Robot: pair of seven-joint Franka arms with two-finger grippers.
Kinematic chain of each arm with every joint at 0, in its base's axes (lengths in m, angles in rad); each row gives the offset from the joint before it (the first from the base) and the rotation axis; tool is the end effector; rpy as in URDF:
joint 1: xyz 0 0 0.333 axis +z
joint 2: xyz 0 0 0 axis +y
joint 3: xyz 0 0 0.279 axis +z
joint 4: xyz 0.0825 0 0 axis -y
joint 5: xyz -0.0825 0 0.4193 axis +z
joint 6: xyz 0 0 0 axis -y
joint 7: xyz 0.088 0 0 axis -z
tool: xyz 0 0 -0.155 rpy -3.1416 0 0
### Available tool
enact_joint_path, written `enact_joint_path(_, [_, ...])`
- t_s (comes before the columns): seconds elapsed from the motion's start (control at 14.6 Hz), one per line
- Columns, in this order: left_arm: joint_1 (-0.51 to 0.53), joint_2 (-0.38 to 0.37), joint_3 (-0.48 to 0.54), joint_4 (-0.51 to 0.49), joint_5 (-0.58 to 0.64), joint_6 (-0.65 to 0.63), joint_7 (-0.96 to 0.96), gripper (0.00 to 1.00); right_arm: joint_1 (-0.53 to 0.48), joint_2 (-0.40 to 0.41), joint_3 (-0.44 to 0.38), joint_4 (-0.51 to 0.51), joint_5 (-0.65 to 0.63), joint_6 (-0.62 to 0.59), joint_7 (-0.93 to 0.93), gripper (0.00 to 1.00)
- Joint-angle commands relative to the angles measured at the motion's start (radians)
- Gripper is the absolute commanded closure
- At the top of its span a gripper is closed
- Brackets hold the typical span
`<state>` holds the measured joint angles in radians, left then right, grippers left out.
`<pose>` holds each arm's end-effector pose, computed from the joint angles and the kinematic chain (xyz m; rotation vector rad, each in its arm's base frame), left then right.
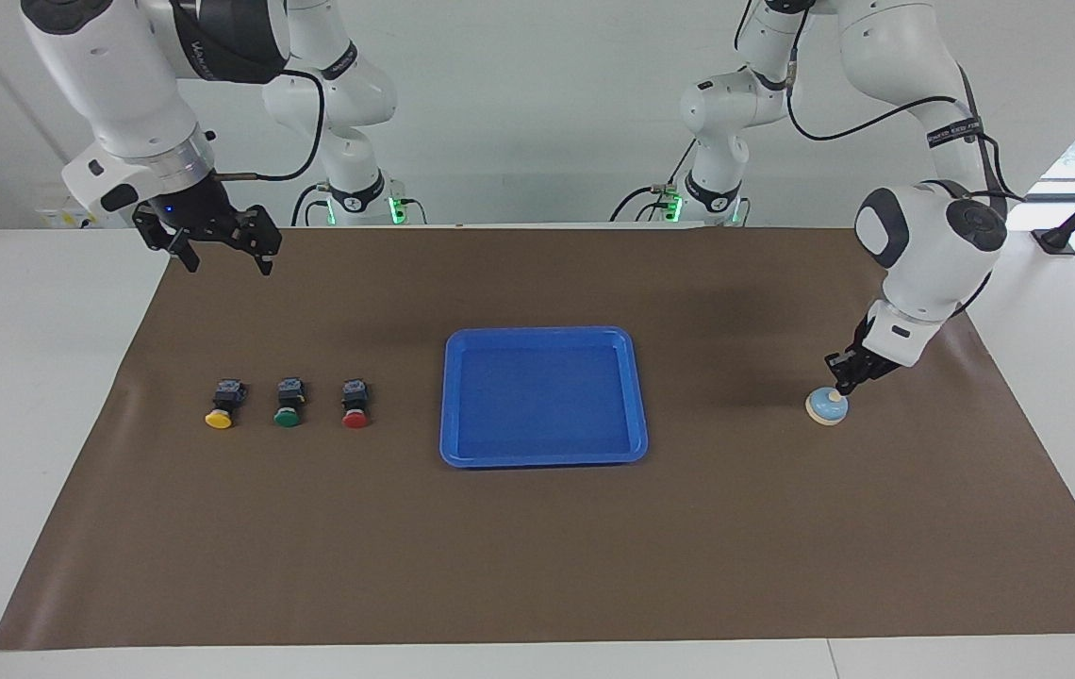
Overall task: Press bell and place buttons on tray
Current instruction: 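Press down on the call bell with the left gripper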
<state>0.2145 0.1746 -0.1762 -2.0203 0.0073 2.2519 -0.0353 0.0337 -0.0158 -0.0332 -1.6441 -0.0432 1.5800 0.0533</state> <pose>0.6146 0.0236 0.2673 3.1137 0.1132 0.0932 0.5819 -0.0065 0.5126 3.0958 -0.0795 -0.0730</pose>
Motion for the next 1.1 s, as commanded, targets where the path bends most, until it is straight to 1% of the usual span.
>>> enact_joint_path(0.0, [0.016, -0.01, -0.006, -0.028, -0.006, 0.034, 0.02, 1.0, -0.008, -0.015, 0.007, -0.013, 0.0, -0.009, 0.003, 0.0])
enact_joint_path(0.48, [0.016, -0.004, -0.006, -0.067, -0.006, 0.092, 0.023, 1.0, -0.008, -0.015, 0.007, -0.013, 0.0, -0.009, 0.003, 0.0])
enact_joint_path(0.69, [0.017, 0.0, -0.006, -0.103, -0.006, 0.138, 0.023, 1.0, -0.008, -0.015, 0.007, -0.013, 0.0, -0.009, 0.003, 0.0])
enact_joint_path(0.76, [0.017, 0.009, -0.005, -0.124, -0.006, 0.168, 0.023, 1.0, -0.008, -0.015, 0.007, -0.013, 0.0, -0.009, 0.003, 0.0])
enact_joint_path(0.89, [0.019, 0.038, -0.005, -0.136, -0.006, 0.204, 0.029, 1.0, -0.008, -0.015, 0.007, -0.013, 0.0, -0.009, 0.003, 0.0])
enact_joint_path(1.03, [0.04, 0.051, -0.005, -0.12, -0.006, 0.192, 0.043, 1.0, -0.008, -0.015, 0.007, -0.013, 0.0, -0.009, 0.003, 0.0])
